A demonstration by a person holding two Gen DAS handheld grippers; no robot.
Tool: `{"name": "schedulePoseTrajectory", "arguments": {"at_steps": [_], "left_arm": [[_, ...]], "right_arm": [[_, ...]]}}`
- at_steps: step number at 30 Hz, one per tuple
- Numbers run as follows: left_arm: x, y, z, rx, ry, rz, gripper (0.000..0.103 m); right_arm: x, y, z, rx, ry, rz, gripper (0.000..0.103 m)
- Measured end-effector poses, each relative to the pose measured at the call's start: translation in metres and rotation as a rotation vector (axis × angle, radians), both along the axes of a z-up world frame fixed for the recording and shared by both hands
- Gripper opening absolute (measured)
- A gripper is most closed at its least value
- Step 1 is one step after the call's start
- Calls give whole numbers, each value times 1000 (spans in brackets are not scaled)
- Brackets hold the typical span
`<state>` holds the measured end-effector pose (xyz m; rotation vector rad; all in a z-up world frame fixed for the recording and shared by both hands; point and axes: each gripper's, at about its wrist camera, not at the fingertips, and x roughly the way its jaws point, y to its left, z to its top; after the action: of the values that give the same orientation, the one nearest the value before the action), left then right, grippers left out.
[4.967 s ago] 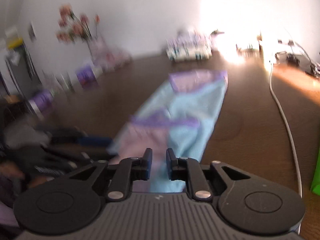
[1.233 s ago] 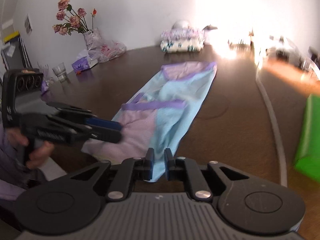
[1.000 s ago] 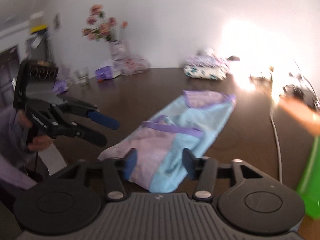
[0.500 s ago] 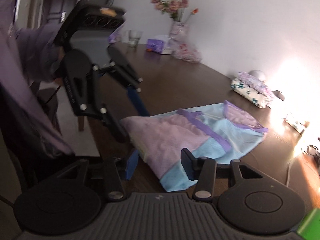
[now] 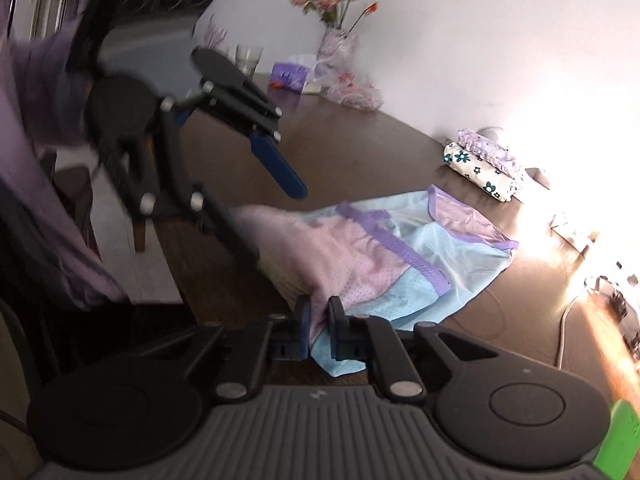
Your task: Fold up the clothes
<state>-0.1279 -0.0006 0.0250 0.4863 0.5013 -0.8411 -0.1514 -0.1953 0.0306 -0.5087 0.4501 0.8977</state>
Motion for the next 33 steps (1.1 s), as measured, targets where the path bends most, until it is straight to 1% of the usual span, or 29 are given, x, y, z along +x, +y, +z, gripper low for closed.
{"name": "schedulePoseTrajectory", "arguments": {"at_steps": [2,5,6,7,8,9,10,12,14,15,16,18,19,20,22,23,26,30,33], "left_arm": [[-2,-7,-3,12,-17,-18,65],[-2,-15,-13,66,-36,-26,64],[-2,-16,-17,91,-44,-30,60],[-3,-16,-19,106,-51,-30,58],[-1,-14,-19,108,-47,-27,55],[1,-12,-19,98,-32,-22,47],[4,-9,-17,84,-16,-20,43],[7,-6,-15,71,6,-38,27],[10,-5,-13,75,13,-57,23],[11,-4,-13,76,20,-62,18],[12,-3,-12,76,28,-67,16],[14,-2,-10,77,43,-75,13],[15,-2,-10,77,51,-80,12],[16,0,-8,74,61,-84,12],[19,3,-4,61,84,-93,12],[20,5,-1,49,100,-98,12],[26,11,6,18,147,-113,11],[29,20,13,-18,198,-125,11],[28,26,14,-22,222,-142,11]], "right_arm": [[2,-1,4,22,3,-7,8],[4,-3,6,33,4,-12,8],[4,-4,6,34,4,-14,8],[3,-4,7,35,4,-15,8],[3,-5,8,37,6,-15,8],[2,-6,9,40,8,-15,8],[2,-8,10,47,13,-13,8],[1,-10,12,59,22,-8,8],[-1,-10,12,61,24,-5,8],[-2,-10,11,58,18,-7,8],[-3,-10,10,56,11,-9,9],[-4,-9,8,50,-2,-13,15],[-5,-9,6,47,-8,-15,25],[-6,-8,5,44,-18,-14,41],[-10,-5,2,44,-58,9,54],[-11,-3,1,49,-71,23,57],[-11,5,-2,38,-110,61,59],[-12,12,-9,5,-170,101,59],[-11,15,-15,-42,-208,125,59]]}}
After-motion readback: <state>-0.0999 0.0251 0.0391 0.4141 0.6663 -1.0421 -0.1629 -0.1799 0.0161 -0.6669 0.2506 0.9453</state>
